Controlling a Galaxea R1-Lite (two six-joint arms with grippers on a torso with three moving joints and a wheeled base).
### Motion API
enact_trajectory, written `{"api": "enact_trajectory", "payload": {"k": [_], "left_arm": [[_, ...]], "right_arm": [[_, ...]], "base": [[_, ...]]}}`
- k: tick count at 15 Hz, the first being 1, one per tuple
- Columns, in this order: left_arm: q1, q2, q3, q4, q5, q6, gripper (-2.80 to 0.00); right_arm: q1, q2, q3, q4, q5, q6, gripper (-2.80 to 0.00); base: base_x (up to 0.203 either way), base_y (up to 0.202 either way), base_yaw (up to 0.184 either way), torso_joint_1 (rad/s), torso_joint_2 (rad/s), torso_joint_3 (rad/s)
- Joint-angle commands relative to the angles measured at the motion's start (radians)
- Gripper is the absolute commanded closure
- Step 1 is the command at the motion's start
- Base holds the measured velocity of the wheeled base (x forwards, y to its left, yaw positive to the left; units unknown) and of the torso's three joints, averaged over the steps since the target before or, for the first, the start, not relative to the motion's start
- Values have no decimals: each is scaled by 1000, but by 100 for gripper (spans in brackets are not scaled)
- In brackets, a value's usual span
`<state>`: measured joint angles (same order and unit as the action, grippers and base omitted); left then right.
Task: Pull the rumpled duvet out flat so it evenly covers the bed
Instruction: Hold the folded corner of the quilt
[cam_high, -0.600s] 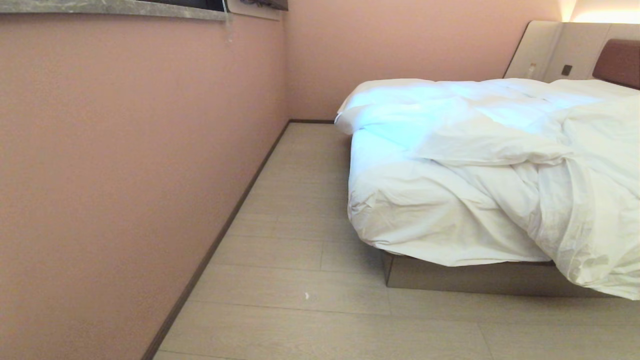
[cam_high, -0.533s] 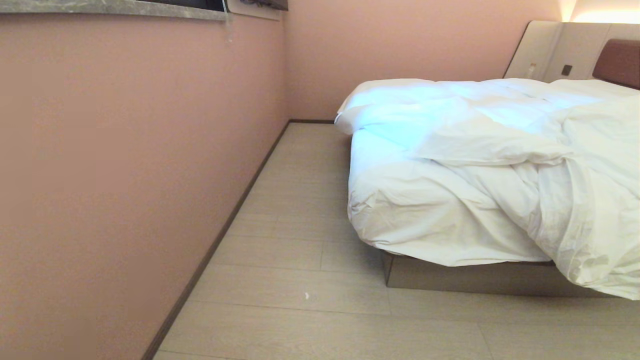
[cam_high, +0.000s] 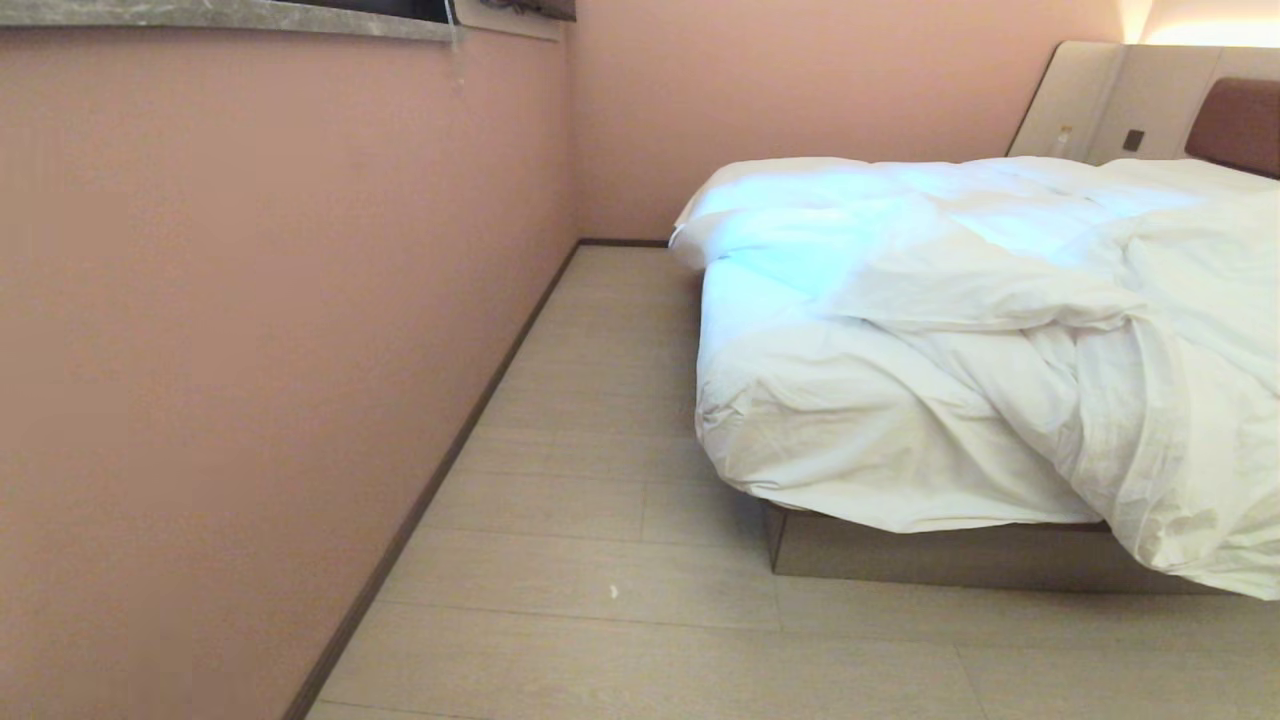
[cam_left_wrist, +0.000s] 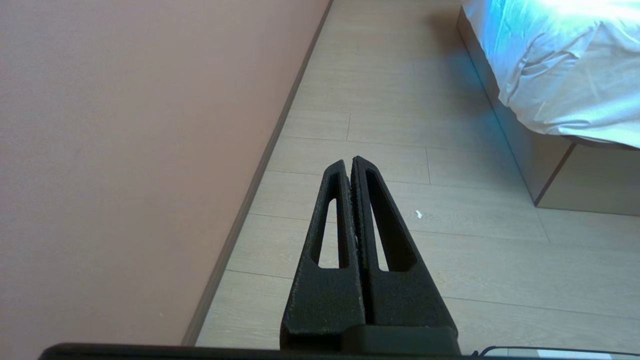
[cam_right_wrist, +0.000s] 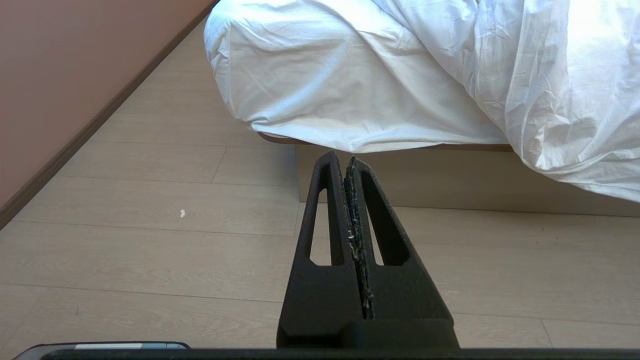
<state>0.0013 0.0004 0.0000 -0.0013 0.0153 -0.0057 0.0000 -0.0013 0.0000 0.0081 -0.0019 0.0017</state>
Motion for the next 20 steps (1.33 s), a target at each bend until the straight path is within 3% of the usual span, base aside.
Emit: {"api": "enact_trajectory", "payload": {"k": [1,20], "left_arm": [[0,0,0,0,2,0,0],[0,0,0,-8,-4,-11,0]], "right_arm": [[0,1,0,0,-1,0,0],[0,1,0,0,0,-2,0]], "base": [[0,0,0,0,0,0],[0,0,0,0,0,0]]}}
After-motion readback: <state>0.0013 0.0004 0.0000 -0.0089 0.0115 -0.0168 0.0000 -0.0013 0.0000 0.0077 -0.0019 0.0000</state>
